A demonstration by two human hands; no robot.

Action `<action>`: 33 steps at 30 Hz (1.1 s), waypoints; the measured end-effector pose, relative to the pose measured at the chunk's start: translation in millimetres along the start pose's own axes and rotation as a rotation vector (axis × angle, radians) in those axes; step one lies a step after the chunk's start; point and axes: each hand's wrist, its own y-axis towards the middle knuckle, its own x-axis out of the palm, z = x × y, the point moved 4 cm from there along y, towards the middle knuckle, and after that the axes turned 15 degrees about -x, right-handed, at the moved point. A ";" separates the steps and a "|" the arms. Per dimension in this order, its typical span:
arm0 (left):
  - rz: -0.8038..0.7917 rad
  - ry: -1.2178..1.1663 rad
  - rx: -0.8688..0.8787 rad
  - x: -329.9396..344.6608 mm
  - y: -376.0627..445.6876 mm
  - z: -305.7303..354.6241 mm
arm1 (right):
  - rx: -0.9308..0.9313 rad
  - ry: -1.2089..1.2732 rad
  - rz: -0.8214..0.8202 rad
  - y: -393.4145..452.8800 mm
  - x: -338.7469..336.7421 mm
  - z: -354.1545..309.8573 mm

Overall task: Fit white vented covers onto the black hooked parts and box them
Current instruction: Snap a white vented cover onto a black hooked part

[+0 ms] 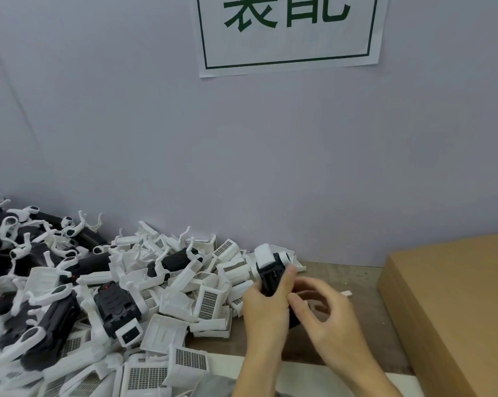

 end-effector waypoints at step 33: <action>0.086 -0.360 0.263 -78.1 -15.7 83.5 | 0.233 -0.370 -0.427 47.3 75.3 7.2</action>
